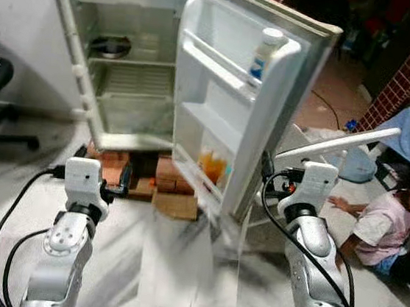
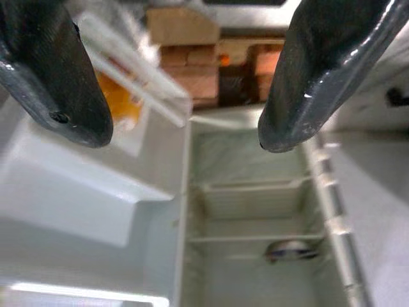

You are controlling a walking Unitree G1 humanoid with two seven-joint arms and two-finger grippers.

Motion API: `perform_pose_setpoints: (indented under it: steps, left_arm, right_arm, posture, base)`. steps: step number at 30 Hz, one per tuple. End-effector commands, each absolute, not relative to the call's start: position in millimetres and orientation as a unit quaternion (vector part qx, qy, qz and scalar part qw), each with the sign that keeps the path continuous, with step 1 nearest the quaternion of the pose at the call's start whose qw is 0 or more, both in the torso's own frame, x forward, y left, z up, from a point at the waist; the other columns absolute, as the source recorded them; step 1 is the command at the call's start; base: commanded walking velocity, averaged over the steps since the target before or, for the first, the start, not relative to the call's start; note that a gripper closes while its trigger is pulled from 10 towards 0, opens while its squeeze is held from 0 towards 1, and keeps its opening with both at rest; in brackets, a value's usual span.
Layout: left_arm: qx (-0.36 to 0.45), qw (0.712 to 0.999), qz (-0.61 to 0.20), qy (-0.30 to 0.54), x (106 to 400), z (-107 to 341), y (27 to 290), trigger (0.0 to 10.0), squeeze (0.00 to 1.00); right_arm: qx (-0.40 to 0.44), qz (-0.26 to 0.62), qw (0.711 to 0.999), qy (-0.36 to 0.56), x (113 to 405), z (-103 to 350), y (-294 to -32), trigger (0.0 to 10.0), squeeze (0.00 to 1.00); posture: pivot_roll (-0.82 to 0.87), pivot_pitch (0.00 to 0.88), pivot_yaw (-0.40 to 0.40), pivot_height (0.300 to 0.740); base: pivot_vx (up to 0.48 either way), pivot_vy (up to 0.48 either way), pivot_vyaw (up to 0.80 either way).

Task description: Restocking fridge

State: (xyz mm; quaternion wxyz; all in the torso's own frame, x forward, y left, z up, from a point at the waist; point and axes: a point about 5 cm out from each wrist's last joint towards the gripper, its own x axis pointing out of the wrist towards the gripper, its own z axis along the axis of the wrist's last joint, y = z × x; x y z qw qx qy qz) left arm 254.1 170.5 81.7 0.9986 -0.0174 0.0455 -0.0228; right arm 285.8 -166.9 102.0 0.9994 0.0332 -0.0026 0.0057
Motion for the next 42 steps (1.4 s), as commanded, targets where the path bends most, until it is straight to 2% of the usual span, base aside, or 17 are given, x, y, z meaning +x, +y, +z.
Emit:
perform_pose_setpoints:
  steps: [1, 13, 25, 29, 30, 31, 35, 40, 42]
  left_arm:
    - [-0.013, 0.999, -0.024, 0.044, 255, 83, 172, 10.0, 0.00]
    - [-0.015, 0.998, -0.028, 0.053, 257, 81, 165, 10.0, 0.00]
    - [-0.044, 0.992, -0.073, 0.088, 253, 75, 151, 10.0, 0.00]
    - [-0.069, 0.986, -0.092, 0.119, 250, 71, 145, 10.0, 0.00]
    - [-0.116, 0.975, -0.099, 0.159, 244, 66, 141, 10.0, 0.00]
    - [-0.128, 0.972, -0.101, 0.168, 243, 65, 140, 10.0, 0.00]
    - [-0.123, 0.952, -0.163, 0.227, 225, 58, 132, 10.0, 0.00]
    - [-0.116, 0.949, -0.166, 0.243, 221, 57, 132, 10.0, 0.00]
    - [-0.108, 0.944, -0.176, 0.259, 220, 55, 131, 10.0, 0.00]
  right_arm:
    - [0.034, -0.005, 0.999, -0.011, 289, 106, -170, 10.0, 0.00]
    - [0.032, -0.008, 0.999, -0.014, 293, 108, -169, 10.0, 0.00]
    - [0.032, -0.005, 0.999, -0.014, 294, 108, -167, 10.0, 0.00]
    - [0.045, 0.046, 0.998, -0.017, 295, 111, -160, 10.0, 0.00]
    - [0.051, 0.059, 0.997, -0.020, 297, 113, -161, 10.0, 0.00]
    - [0.057, 0.063, 0.996, -0.019, 298, 114, -162, 10.0, 0.00]
    - [0.059, 0.079, 0.995, -0.022, 304, 118, -166, 10.0, 0.00]
    - [0.058, 0.089, 0.994, -0.031, 313, 124, -167, 10.0, 0.00]
    - [0.067, 0.123, 0.989, -0.041, 317, 131, -160, 10.0, 0.00]
  posture:
    - [0.09, 0.000, -0.026, 0.740]
    - [0.08, 0.000, -0.029, 0.740]
    - [0.09, 0.000, -0.032, 0.740]
    - [0.09, 0.000, -0.034, 0.740]
    - [0.10, 0.000, -0.036, 0.740]
    - [0.10, 0.000, -0.037, 0.740]
    - [0.11, 0.000, -0.039, 0.740]
    - [0.12, 0.000, -0.042, 0.740]
    - [0.12, 0.000, -0.043, 0.740]
  base:
    - [0.480, 0.000, 0.00]
    - [0.455, 0.000, 0.00]
    - [0.000, 0.000, 0.00]
    - [0.000, 0.000, 0.00]
    - [0.000, 0.000, 0.00]
    - [0.000, 0.000, 0.00]
    - [0.000, 0.000, 0.00]
    - [0.000, 0.000, 0.00]
    - [0.000, 0.000, 0.00]
